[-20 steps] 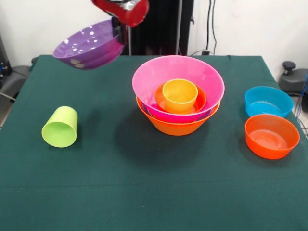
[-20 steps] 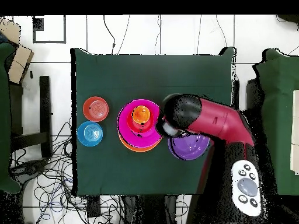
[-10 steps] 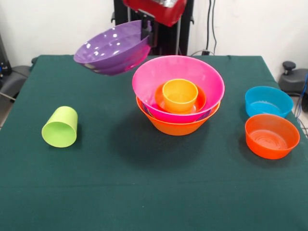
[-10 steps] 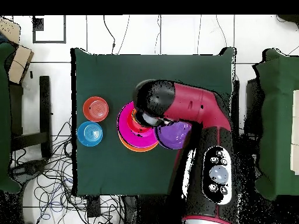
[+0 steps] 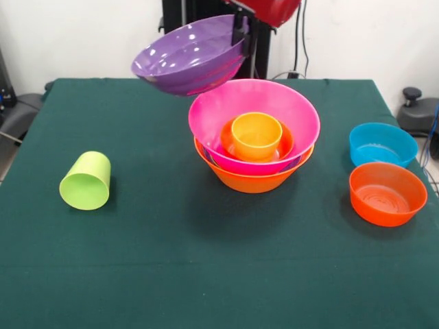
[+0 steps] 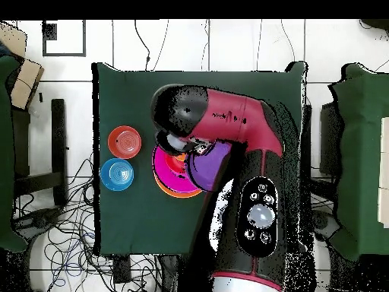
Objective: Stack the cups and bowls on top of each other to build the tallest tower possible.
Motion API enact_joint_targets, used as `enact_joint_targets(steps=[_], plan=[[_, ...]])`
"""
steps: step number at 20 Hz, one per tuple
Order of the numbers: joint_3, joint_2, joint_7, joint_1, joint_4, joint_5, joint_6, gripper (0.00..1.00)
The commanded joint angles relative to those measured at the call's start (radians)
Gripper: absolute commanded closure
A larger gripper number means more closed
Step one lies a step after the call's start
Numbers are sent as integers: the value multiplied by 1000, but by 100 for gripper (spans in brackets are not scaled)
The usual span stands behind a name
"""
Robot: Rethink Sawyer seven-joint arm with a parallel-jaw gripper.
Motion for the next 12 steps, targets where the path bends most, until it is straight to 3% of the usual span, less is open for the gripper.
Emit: enact_joint_targets(steps=[1,9,12], plan=[[1,97,313,63,-91,24,79,100],[-30,132,341,96,-80,12,-22,100],[-40,176,399,125,-105,14,-66,100]])
